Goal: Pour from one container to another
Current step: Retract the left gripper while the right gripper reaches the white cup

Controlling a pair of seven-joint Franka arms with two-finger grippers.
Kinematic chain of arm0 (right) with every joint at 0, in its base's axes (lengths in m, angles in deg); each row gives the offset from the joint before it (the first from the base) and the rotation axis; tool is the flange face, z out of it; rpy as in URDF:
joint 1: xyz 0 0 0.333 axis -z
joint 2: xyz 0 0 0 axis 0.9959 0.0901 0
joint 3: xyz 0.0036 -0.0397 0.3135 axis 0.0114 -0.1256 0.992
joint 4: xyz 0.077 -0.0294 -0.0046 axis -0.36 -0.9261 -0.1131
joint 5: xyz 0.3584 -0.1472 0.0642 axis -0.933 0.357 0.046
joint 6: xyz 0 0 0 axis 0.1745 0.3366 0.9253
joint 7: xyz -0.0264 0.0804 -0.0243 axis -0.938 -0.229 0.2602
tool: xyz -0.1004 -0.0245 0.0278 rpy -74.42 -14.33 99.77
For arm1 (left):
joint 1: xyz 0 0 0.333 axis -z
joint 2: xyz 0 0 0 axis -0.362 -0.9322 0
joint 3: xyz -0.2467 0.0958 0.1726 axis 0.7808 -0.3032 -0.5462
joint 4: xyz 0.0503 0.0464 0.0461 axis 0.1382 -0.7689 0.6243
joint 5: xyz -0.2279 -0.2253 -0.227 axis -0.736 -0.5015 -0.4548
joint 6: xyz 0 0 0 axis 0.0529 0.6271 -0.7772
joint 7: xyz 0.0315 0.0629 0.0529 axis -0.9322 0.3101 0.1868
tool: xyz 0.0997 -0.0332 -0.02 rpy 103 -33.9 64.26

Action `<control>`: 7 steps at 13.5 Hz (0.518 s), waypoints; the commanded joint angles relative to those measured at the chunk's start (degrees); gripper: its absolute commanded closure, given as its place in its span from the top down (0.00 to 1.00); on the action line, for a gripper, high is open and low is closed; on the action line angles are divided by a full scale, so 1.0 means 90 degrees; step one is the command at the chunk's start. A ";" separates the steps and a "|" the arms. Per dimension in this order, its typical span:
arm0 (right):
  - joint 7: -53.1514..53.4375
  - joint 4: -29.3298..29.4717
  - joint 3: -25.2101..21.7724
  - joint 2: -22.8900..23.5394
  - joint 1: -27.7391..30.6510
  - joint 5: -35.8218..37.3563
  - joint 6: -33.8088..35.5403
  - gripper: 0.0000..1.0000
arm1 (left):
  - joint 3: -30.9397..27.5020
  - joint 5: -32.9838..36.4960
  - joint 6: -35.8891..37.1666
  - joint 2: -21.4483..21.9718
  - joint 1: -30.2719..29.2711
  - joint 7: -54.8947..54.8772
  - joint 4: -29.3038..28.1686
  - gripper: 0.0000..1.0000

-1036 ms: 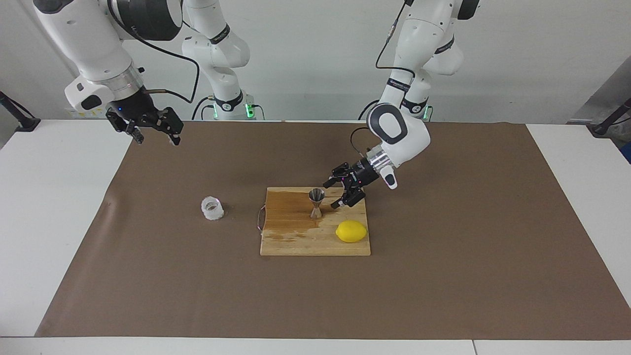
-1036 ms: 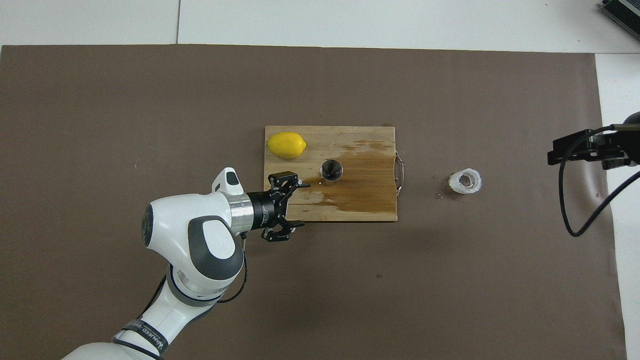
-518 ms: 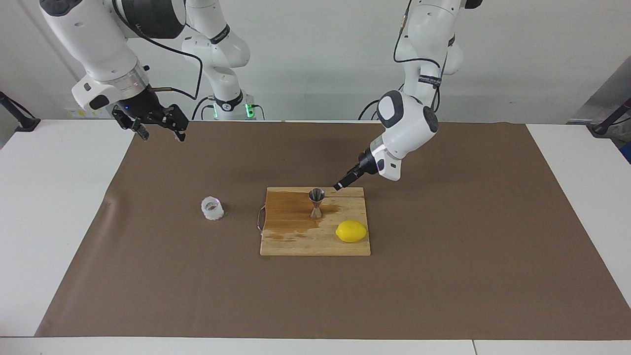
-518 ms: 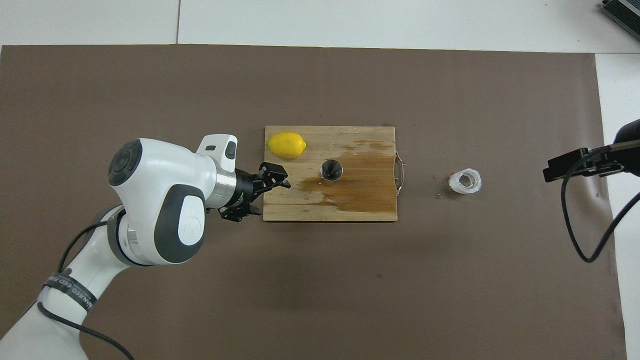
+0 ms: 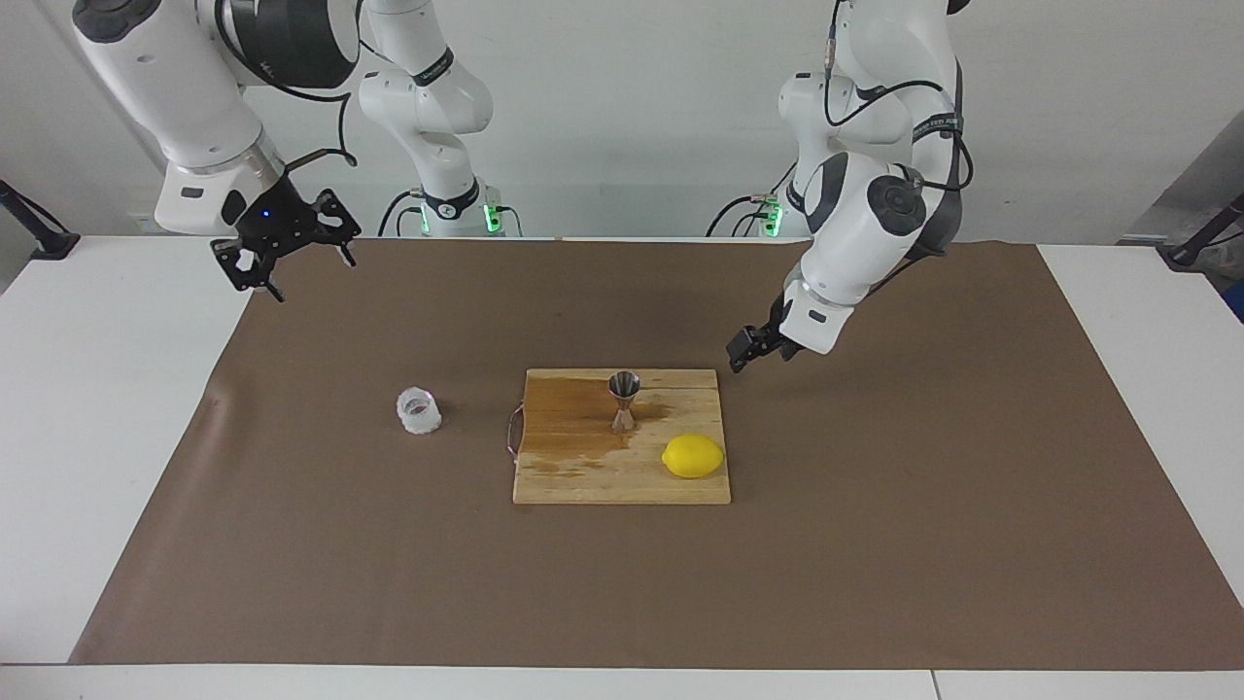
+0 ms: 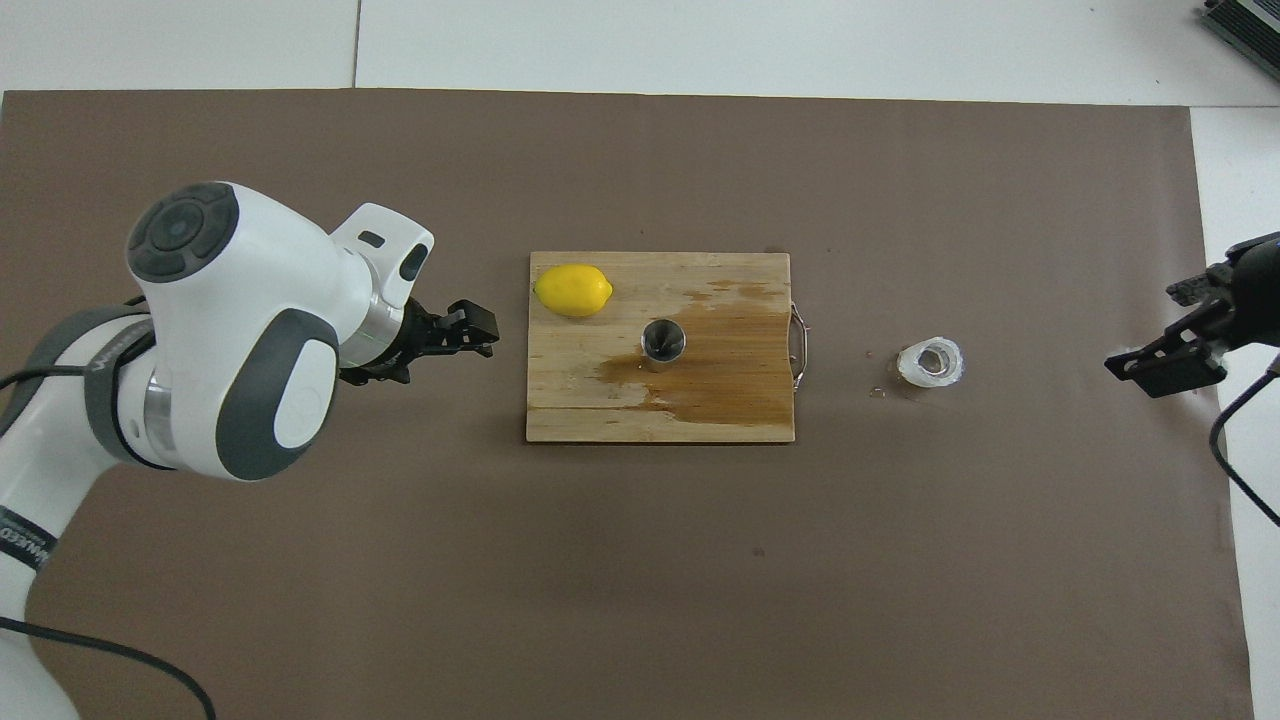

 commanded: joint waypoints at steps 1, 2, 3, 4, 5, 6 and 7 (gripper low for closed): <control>-0.1948 -0.0764 0.0036 -0.0036 0.0483 -0.0765 -0.0686 1.00 | 0.0034 0.0524 0.0828 -0.0001 -0.0589 -0.1214 0.0537 1.00; -0.2623 -0.0814 0.0036 0.0149 0.0639 -0.1223 -0.0785 1.00 | 0.0024 0.0700 0.1052 0.0037 -0.0794 -0.1624 0.0645 1.00; -0.3307 -0.0853 0.0036 0.0440 0.0824 -0.1672 -0.0815 1.00 | 0.0005 0.0760 0.1180 0.0125 -0.1067 -0.2053 0.0675 1.00; -0.4000 -0.0882 0.0036 0.0675 0.0952 -0.2131 -0.0892 1.00 | 0.0004 0.0761 0.1220 0.0242 -0.1360 -0.2531 0.0675 1.00; -0.4635 -0.1066 0.0036 0.0755 0.0982 -0.2435 -0.1173 1.00 | 0.0004 0.0761 0.1240 0.0349 -0.1653 -0.2952 0.0676 1.00; -0.5193 -0.1281 0.0036 0.0891 0.1002 -0.2835 -0.1408 1.00 | 0.0004 0.0770 0.1211 0.0457 -0.1820 -0.3159 0.0705 1.00; -0.5914 -0.1418 0.0036 0.1144 0.1012 -0.3390 -0.1527 1.00 | -0.0005 0.0954 0.1153 0.0603 -0.1860 -0.3200 0.0724 1.00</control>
